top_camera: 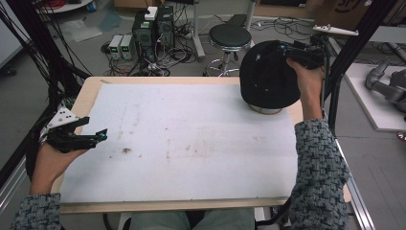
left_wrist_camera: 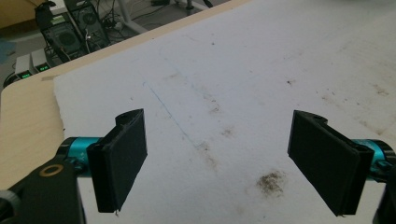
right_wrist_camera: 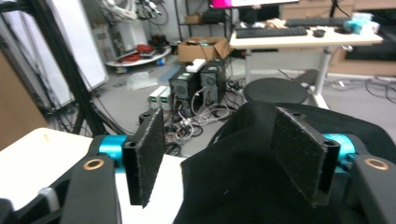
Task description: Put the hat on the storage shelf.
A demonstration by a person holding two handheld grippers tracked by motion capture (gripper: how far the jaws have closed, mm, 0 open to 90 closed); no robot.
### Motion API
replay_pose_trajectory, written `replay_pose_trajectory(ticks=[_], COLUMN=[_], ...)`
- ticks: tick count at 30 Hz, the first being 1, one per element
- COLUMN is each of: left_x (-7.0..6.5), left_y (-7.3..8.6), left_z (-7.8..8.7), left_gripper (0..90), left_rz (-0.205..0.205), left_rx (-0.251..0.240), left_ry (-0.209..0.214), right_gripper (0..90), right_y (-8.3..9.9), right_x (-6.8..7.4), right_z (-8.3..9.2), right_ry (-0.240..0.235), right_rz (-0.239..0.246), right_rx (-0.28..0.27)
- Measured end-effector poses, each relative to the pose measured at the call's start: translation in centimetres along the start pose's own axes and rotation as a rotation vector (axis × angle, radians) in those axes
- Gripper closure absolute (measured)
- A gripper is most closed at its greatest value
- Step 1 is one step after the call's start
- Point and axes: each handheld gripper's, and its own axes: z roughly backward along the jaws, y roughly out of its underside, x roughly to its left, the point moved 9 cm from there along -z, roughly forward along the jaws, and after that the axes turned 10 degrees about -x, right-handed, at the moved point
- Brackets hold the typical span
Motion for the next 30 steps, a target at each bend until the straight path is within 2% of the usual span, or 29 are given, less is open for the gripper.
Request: replay_pose_trajectory(ticks=[3,5,6,8,9,13,18,24,28,30], left_x=[-0.2,-0.4,-0.4,-0.6,-0.7,-0.9,-0.9,-1.3,-1.5,-1.6], left_y=[0.0,0.0,0.0,-0.1,-0.1,-0.1,-0.3,-0.4,-0.3,-0.5], left_z=[-0.4,-0.7,-0.9,-1.1,-1.2,-1.5,-1.7,-2.1,-2.3,-2.3], left_gripper=[19.9,19.9,19.9,19.9,19.9,19.9,19.8,19.9,19.9,19.9], left_rz=[-0.001,-0.006,-0.004,-0.004,-0.007,-0.009,-0.011,-0.024,-0.025,-0.025], left_rx=[0.003,0.006,0.005,0.004,0.009,0.010,0.005,0.009,0.013,0.008], left_ry=[0.008,0.017,0.017,0.025,0.027,0.037,0.037,0.048,0.057,0.060], right_gripper=[22.5,17.3,15.5,13.9,12.4,11.6,11.1,11.0,11.0,11.1], right_y=[1.0,1.5,1.6,1.7,1.9,3.3,5.2,9.4,12.4,13.0], right_x=[0.8,1.8,2.3,3.3,3.7,5.1,6.9,9.1,9.6,9.8], right_z=[0.6,1.1,1.3,1.9,2.1,3.1,4.9,7.2,8.1,8.1], right_ry=[-0.029,-0.066,-0.073,-0.092,-0.098,-0.141,-0.190,-0.234,-0.248,-0.258], right_rz=[-0.027,-0.034,-0.024,0.011,0.026,0.032,0.030,0.025,-0.016,-0.015], right_rx=[0.055,0.100,0.101,0.050,0.059,0.074,0.058,0.057,0.057,0.091])
